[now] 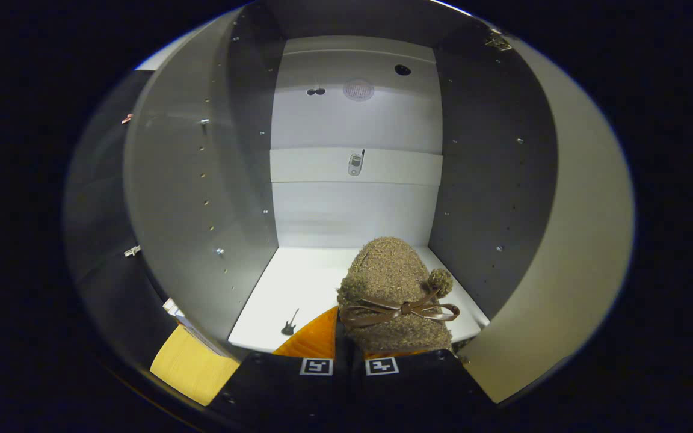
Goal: Open the shoe cabinet door, grab the shoes and put them into the shoe cabinet, then close the shoe cabinet door.
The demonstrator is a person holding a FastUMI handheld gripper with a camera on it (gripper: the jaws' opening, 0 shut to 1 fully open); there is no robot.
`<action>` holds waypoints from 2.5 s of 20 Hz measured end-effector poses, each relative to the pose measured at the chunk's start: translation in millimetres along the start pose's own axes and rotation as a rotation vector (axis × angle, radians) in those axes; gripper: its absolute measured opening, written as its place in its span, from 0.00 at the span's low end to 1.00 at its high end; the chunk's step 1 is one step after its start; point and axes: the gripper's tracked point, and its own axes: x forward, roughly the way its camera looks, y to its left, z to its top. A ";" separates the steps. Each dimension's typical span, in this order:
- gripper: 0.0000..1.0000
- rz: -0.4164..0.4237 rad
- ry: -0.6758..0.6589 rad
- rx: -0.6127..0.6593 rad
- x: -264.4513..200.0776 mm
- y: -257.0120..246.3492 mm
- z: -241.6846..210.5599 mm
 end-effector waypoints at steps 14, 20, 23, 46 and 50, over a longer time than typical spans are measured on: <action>0.05 -0.003 0.112 0.038 144.3 -11.0 4.4; 0.06 0.034 0.158 0.028 162.2 -4.8 -12.5; 0.06 0.021 0.141 0.032 158.4 -7.8 -12.4; 0.98 -0.001 -0.049 0.076 -18.8 -7.3 29.6; 0.98 0.071 -0.151 0.078 -97.3 -2.2 44.1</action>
